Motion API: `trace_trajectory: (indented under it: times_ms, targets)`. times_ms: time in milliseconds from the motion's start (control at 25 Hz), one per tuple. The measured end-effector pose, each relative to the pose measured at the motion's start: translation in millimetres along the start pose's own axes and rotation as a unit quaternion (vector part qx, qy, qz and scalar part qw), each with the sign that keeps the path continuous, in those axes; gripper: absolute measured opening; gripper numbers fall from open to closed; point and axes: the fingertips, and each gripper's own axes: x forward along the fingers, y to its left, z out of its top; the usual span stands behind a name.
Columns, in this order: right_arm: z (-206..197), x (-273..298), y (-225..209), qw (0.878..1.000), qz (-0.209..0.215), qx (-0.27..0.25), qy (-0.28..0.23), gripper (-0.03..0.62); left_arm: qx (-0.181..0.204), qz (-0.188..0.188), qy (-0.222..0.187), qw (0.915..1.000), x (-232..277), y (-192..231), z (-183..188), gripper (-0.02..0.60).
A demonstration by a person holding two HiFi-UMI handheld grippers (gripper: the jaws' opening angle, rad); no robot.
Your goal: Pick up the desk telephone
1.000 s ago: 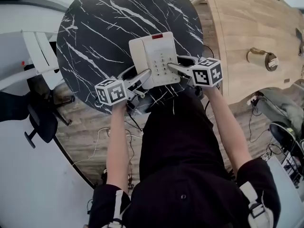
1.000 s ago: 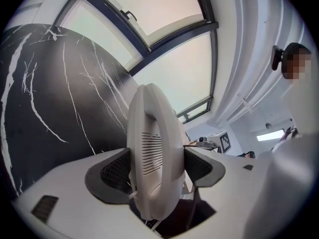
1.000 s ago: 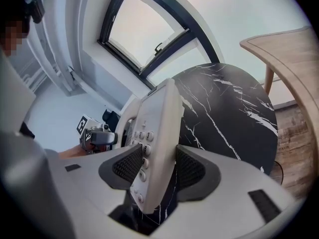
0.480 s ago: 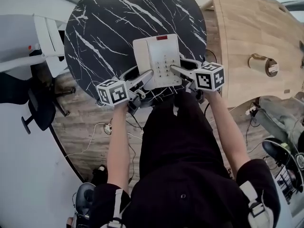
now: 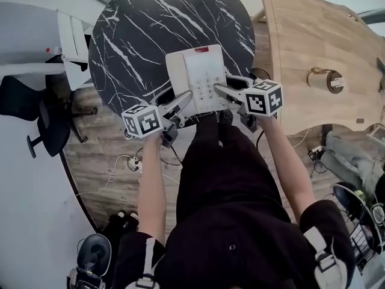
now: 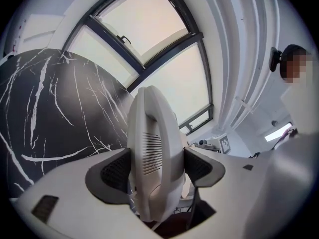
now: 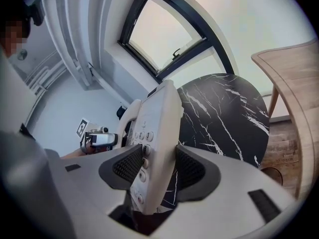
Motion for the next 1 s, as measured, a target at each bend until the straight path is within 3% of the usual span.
trace_trajectory:
  times_ms: [600, 1000]
  targets:
    - [26, -62, 46, 0.994, 0.034, -0.083, -0.056, 0.225, 0.077, 0.017, -0.069, 0.9945, -27, -83, 13, 0.345]
    - [62, -102, 71, 0.985, 0.041, -0.137, -0.099, 0.225, 0.128, 0.008, -0.117, 0.9848, -33, -134, 39, 0.345]
